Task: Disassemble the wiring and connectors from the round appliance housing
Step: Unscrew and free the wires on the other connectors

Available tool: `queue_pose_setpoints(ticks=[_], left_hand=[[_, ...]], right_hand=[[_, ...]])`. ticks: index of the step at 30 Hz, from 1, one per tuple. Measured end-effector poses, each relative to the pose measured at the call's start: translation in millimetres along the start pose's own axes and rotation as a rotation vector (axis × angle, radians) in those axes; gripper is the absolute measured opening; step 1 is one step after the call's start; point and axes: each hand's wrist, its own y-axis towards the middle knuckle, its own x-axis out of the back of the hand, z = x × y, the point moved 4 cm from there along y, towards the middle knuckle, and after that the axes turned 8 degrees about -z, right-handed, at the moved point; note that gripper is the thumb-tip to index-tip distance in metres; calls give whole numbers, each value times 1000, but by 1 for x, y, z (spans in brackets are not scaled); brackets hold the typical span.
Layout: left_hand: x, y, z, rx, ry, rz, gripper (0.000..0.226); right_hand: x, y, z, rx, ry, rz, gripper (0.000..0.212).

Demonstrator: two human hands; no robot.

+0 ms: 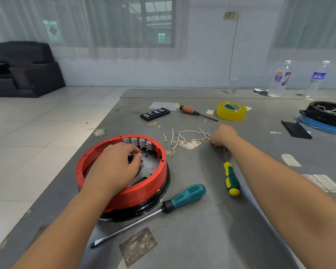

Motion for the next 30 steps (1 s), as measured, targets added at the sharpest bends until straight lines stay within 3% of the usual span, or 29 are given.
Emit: queue_pose_setpoints(ticks=[2,6,12,16,19,22,26,28,30], left_hand=[[1,0,0,-4,-8,-11,20],[1,1,-1,11,4,-22,22],[3,0,0,29,-2,-29,23],[3,0,2,43,-22,-96,23],[8,0,2,75,-69,-167,20],[15,-1,-1,102,-164,-230,20],[31,-7,-3,180,-404,-388,16],[38,-9,-3,225,-526,-450,19],[45,-11,-3,245,-613,-502,21]], right_hand=[[-2,1,1,-2,-9,-39,13],[-6,9,-7,-83,98,-118,28],[-11,7,-10,-100,124,-114,29],[7,-11,1,-5,96,-164,32],[24,-49,29,183,253,-243,31],[22,-106,57,309,477,-131,34],[5,-168,85,298,618,139,67],[-3,-187,95,293,640,255,56],[-5,-198,99,282,636,241,35]])
